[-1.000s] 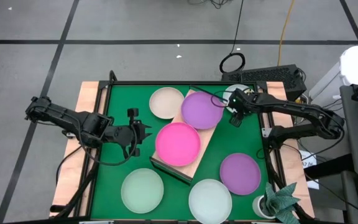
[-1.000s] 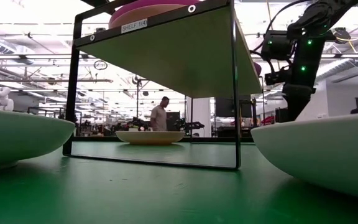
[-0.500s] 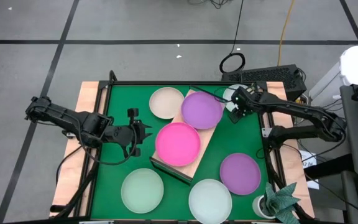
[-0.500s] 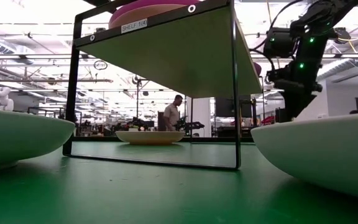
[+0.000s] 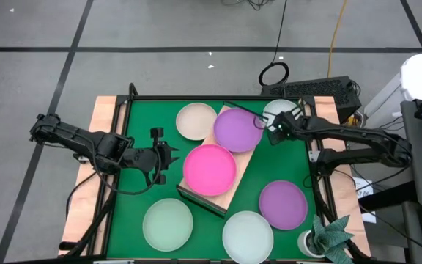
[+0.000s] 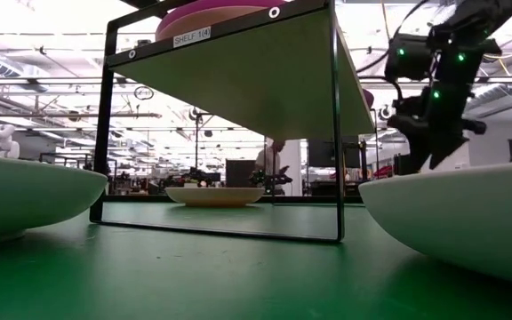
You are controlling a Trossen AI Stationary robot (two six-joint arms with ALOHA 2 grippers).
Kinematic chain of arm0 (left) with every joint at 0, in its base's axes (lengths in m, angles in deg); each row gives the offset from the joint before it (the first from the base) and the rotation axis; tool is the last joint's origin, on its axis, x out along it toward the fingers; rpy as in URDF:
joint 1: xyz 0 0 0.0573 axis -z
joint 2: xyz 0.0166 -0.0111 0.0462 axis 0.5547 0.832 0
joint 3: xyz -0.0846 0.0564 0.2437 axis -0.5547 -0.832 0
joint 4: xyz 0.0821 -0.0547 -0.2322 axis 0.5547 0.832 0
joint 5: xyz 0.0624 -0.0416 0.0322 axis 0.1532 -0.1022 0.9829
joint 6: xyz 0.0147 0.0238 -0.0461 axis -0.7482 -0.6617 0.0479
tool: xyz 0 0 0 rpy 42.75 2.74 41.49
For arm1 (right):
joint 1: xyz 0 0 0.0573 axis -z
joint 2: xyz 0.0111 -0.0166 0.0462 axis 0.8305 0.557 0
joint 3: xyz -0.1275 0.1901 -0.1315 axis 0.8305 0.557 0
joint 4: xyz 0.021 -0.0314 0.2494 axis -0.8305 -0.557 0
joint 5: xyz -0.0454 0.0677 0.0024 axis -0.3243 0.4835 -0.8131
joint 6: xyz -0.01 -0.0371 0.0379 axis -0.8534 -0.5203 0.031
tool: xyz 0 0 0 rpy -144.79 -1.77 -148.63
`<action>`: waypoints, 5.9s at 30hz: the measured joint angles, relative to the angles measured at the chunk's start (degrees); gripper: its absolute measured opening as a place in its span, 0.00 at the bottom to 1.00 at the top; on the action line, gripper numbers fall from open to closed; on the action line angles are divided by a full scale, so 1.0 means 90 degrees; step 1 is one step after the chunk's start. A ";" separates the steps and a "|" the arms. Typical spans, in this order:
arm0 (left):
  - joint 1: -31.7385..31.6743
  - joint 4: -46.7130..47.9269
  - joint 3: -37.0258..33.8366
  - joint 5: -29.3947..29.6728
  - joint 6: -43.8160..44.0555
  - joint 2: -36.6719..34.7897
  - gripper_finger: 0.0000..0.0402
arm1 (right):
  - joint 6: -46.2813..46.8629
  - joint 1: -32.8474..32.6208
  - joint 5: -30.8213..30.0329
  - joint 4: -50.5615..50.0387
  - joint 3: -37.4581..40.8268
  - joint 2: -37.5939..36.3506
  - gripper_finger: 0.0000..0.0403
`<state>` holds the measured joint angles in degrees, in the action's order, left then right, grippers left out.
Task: Place and stack plates onto a shelf
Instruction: Stack the top white on top of the purple plate on the shelf
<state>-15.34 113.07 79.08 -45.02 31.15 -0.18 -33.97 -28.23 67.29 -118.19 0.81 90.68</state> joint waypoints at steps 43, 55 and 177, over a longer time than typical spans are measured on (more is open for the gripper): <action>0.0000 -0.0664 0.0000 0.0002 -0.0662 -0.0001 0.29 | -0.2065 -0.0063 -0.0526 0.1999 0.1757 -0.0019 0.14; 0.0000 -0.0663 0.0000 0.0002 -0.0663 -0.0002 0.29 | -0.2071 -0.0263 -0.1018 0.2299 0.1749 -0.0022 0.03; 0.0019 -0.0602 0.0002 0.0001 0.0301 0.0000 0.29 | -0.3162 -0.4729 -0.1614 -0.0050 -0.3914 0.2115 0.03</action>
<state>-15.17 107.65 79.10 -45.01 33.86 -0.18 -62.42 -70.79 52.77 -118.64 -34.42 109.72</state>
